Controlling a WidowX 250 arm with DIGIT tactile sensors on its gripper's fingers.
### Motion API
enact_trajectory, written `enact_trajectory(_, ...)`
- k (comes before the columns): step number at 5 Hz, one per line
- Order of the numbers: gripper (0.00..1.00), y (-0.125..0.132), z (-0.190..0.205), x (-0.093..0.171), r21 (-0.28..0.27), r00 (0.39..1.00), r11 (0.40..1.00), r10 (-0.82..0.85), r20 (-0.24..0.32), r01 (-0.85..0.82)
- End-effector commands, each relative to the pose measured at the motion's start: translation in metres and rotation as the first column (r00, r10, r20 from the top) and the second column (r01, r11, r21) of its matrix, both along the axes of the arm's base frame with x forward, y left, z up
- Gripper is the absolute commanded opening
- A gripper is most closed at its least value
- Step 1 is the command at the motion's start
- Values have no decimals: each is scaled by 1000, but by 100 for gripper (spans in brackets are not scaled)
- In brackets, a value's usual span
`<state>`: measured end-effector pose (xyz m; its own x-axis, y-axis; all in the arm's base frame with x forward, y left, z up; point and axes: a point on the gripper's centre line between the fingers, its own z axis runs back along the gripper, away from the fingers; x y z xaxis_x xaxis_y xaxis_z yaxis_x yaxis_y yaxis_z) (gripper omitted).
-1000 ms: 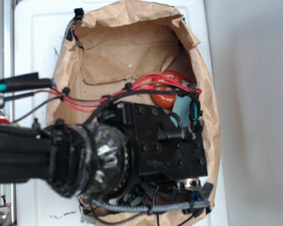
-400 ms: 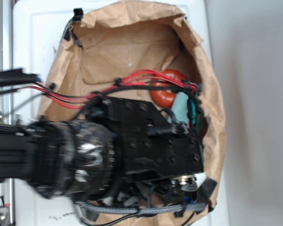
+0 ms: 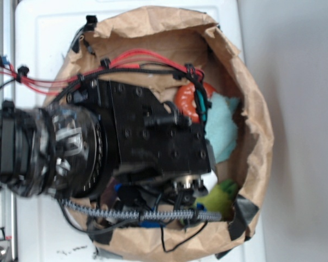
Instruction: Grab the blue sponge.
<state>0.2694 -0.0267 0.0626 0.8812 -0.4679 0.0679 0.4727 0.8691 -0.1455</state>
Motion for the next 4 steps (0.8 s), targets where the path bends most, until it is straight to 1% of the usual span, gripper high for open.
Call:
enact_trajectory(1,100,-20,-6,16,63,997,998,-34,74,30)
enact_trajectory(2,100,-44,-13,9,58,987,990,-137,86,132)
enact_trajectory(3,100,-64,-13,-8,32,967,970,-244,68,243)
enact_trajectory(4,100,-65,-2,-20,-10,956,958,-284,73,285)
